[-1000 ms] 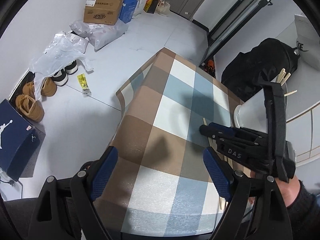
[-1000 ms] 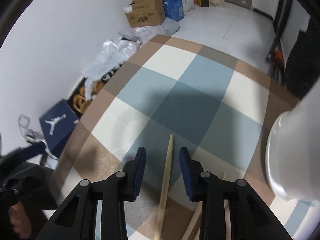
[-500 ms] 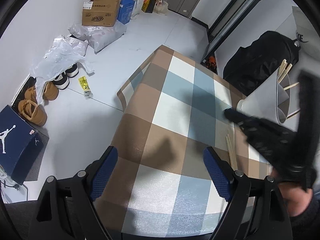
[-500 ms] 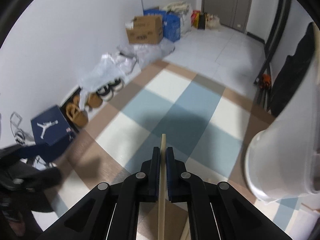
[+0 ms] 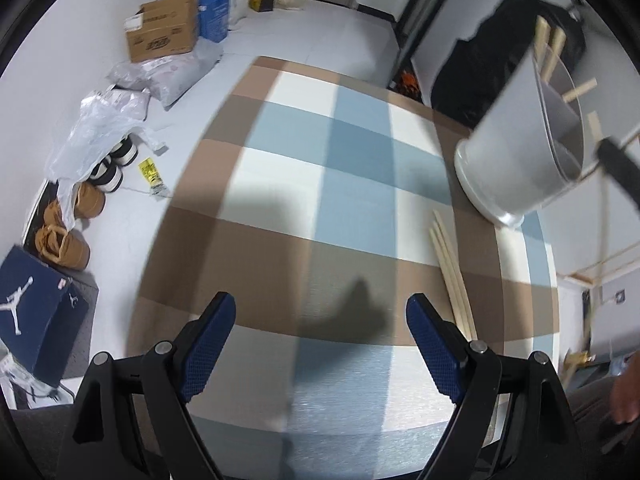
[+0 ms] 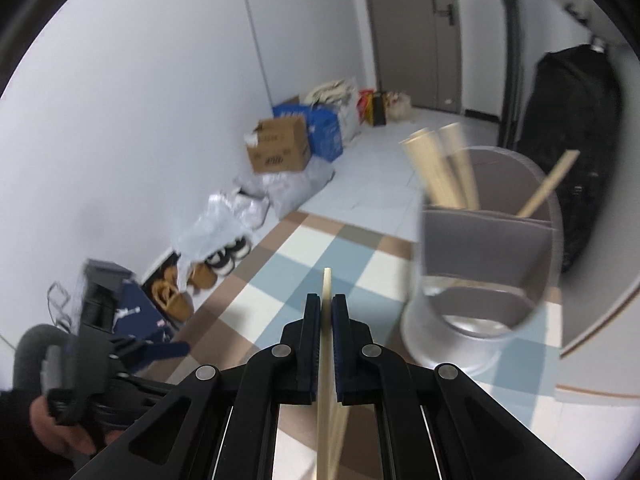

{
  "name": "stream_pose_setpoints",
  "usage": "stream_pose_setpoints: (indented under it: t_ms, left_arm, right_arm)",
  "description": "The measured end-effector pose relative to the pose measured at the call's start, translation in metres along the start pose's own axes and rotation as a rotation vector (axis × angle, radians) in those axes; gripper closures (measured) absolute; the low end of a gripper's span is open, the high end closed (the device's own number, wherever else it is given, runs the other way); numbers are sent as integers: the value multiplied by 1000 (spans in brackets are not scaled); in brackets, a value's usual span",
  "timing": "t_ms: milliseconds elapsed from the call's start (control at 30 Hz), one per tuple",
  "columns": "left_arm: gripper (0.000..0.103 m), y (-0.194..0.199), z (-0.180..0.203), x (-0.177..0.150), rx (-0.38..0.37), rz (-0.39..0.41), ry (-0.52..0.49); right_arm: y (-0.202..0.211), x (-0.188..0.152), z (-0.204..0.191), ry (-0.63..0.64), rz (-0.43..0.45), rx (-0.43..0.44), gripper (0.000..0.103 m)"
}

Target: Organize utensils

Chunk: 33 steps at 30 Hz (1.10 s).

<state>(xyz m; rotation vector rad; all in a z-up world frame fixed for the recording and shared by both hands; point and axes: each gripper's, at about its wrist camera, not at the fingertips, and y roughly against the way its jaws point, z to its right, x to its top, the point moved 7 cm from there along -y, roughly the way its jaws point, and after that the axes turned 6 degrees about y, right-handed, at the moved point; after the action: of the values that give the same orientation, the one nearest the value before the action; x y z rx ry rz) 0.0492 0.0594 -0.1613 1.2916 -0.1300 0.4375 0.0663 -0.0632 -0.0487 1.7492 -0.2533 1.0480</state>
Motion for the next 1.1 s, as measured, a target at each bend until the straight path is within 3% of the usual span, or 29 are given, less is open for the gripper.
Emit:
stream_pose_setpoints:
  t_ms: [233, 400, 467, 600, 800, 1033, 1100]
  left_arm:
    - [19, -8, 34, -1, 23, -11, -82]
    - [19, -16, 49, 5, 26, -23, -58]
    - [19, -22, 51, 6, 60, -23, -58]
    - [33, -36, 47, 4, 152, -46, -69]
    - [39, -36, 46, 11, 171, -40, -49]
    - [39, -44, 54, 16, 174, -73, -31]
    - [46, -45, 57, 15, 171, -75, -27]
  right_arm:
    - [46, -7, 44, -96, 125, -22, 98]
    - [61, -8, 67, -177, 198, -23, 98]
    - [69, -7, 75, -219, 238, -16, 98]
    - [82, -4, 80, -228, 287, -18, 98]
    - [88, 0, 82, -228, 324, -5, 98]
    - [89, 0, 83, -241, 329, 6, 98]
    - [89, 1, 83, -235, 330, 4, 98]
